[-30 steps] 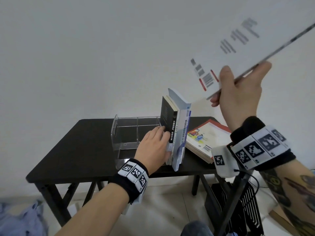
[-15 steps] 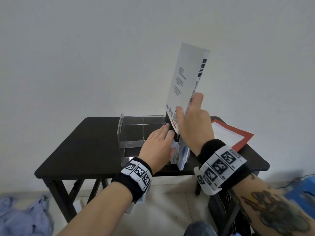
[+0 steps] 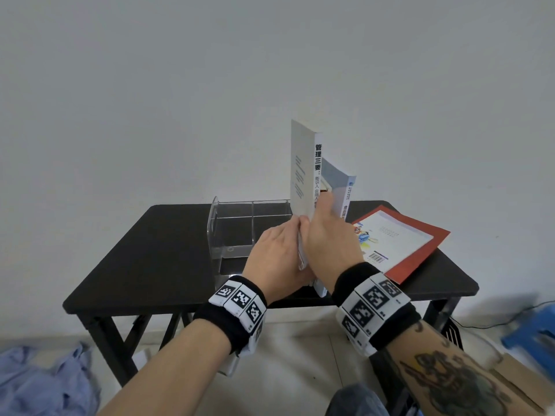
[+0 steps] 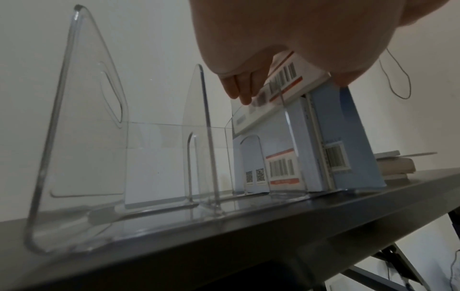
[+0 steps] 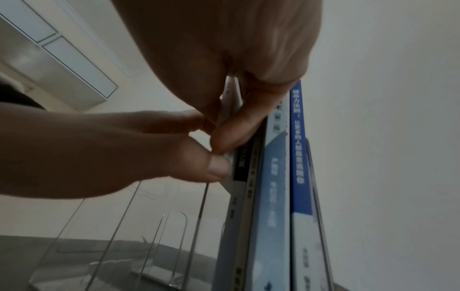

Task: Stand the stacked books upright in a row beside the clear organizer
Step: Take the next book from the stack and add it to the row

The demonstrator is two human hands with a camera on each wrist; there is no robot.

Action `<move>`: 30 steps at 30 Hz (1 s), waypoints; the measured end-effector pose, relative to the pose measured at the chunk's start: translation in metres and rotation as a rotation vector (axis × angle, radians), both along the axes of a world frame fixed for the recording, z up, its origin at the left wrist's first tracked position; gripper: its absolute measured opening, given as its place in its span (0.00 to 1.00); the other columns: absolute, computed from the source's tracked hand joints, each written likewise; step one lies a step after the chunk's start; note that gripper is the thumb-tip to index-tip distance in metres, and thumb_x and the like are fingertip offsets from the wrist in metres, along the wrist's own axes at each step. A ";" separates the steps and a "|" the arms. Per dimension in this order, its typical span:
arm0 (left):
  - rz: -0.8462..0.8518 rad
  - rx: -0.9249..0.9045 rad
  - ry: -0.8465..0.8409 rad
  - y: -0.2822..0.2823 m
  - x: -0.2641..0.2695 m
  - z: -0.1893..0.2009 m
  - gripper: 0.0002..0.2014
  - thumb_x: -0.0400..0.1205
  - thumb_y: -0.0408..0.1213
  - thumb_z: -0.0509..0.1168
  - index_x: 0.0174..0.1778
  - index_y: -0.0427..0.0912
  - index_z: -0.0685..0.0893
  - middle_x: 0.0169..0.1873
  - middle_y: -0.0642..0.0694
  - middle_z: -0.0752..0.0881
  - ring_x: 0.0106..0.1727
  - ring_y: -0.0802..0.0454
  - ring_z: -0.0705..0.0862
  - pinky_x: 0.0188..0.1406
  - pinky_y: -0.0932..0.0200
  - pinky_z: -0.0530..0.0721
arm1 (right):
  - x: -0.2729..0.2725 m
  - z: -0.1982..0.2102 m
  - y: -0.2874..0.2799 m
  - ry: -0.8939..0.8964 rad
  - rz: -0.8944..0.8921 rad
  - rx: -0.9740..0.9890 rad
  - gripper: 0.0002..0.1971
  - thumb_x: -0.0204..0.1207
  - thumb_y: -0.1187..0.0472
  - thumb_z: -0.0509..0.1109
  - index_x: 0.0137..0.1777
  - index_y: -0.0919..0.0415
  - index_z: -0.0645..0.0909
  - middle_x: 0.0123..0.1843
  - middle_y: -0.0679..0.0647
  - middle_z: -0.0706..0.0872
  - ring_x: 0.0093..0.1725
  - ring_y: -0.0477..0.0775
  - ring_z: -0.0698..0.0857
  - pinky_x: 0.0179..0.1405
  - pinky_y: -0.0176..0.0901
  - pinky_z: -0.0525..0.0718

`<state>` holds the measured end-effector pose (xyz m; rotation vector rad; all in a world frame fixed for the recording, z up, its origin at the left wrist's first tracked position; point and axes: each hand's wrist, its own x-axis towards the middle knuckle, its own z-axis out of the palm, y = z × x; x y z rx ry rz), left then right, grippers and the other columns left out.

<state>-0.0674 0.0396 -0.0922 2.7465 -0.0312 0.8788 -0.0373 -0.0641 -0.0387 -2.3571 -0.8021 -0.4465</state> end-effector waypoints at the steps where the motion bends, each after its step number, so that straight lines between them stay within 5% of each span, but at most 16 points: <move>1: -0.004 -0.006 0.002 0.002 0.000 -0.001 0.30 0.71 0.48 0.67 0.69 0.40 0.73 0.57 0.48 0.83 0.58 0.48 0.81 0.60 0.55 0.74 | 0.000 -0.001 -0.001 -0.006 0.006 -0.001 0.07 0.86 0.61 0.58 0.55 0.60 0.61 0.49 0.61 0.84 0.45 0.67 0.88 0.34 0.46 0.74; 4: 0.008 0.034 -0.006 0.006 0.003 -0.004 0.27 0.71 0.41 0.70 0.66 0.41 0.73 0.54 0.48 0.82 0.56 0.48 0.82 0.58 0.56 0.74 | -0.005 -0.002 -0.004 -0.048 0.076 -0.058 0.05 0.86 0.63 0.55 0.50 0.60 0.61 0.51 0.61 0.79 0.47 0.67 0.85 0.36 0.49 0.78; 7: 0.060 0.144 0.013 0.008 0.012 -0.011 0.27 0.72 0.44 0.70 0.67 0.44 0.74 0.58 0.50 0.80 0.59 0.50 0.80 0.60 0.57 0.73 | -0.007 -0.005 -0.006 -0.032 0.065 -0.103 0.09 0.86 0.62 0.53 0.58 0.67 0.67 0.55 0.66 0.82 0.48 0.68 0.85 0.41 0.50 0.80; 11: 0.084 0.132 0.032 0.013 0.021 -0.022 0.31 0.73 0.46 0.68 0.73 0.48 0.70 0.66 0.52 0.76 0.66 0.54 0.75 0.65 0.61 0.69 | -0.005 -0.011 -0.006 0.028 0.046 -0.004 0.12 0.85 0.63 0.57 0.66 0.63 0.63 0.57 0.66 0.84 0.48 0.64 0.89 0.37 0.44 0.80; 14: 0.064 0.060 0.036 0.014 0.025 -0.025 0.34 0.74 0.46 0.69 0.76 0.47 0.67 0.70 0.51 0.76 0.71 0.54 0.74 0.70 0.61 0.70 | 0.002 -0.020 -0.004 -0.047 0.025 -0.186 0.14 0.85 0.65 0.53 0.69 0.63 0.65 0.54 0.61 0.79 0.42 0.58 0.87 0.34 0.42 0.73; 18: 0.050 0.051 -0.032 0.010 0.026 -0.029 0.28 0.77 0.42 0.69 0.72 0.44 0.70 0.66 0.49 0.78 0.69 0.53 0.76 0.70 0.58 0.74 | 0.007 -0.027 -0.002 -0.048 -0.007 -0.271 0.12 0.85 0.64 0.53 0.66 0.62 0.70 0.47 0.52 0.69 0.30 0.50 0.72 0.34 0.40 0.69; 23: 0.060 0.047 -0.069 0.006 0.028 -0.029 0.27 0.78 0.41 0.71 0.71 0.39 0.71 0.65 0.44 0.78 0.67 0.48 0.77 0.69 0.53 0.77 | 0.008 -0.034 -0.005 -0.001 0.002 -0.281 0.10 0.84 0.61 0.54 0.62 0.60 0.69 0.56 0.59 0.83 0.35 0.55 0.78 0.32 0.43 0.72; 27: 0.044 0.036 -0.063 0.004 0.026 -0.027 0.28 0.79 0.42 0.70 0.72 0.36 0.70 0.66 0.42 0.78 0.67 0.47 0.78 0.68 0.52 0.77 | 0.005 -0.037 -0.011 0.057 -0.001 -0.258 0.06 0.85 0.57 0.53 0.54 0.58 0.69 0.52 0.62 0.87 0.46 0.63 0.86 0.36 0.45 0.73; 30: 0.023 -0.072 -0.052 0.004 0.021 -0.020 0.25 0.79 0.43 0.70 0.69 0.39 0.71 0.62 0.45 0.80 0.62 0.50 0.79 0.64 0.54 0.78 | 0.004 -0.042 -0.015 0.015 0.004 -0.261 0.06 0.84 0.55 0.53 0.47 0.54 0.64 0.49 0.60 0.87 0.42 0.61 0.84 0.34 0.45 0.74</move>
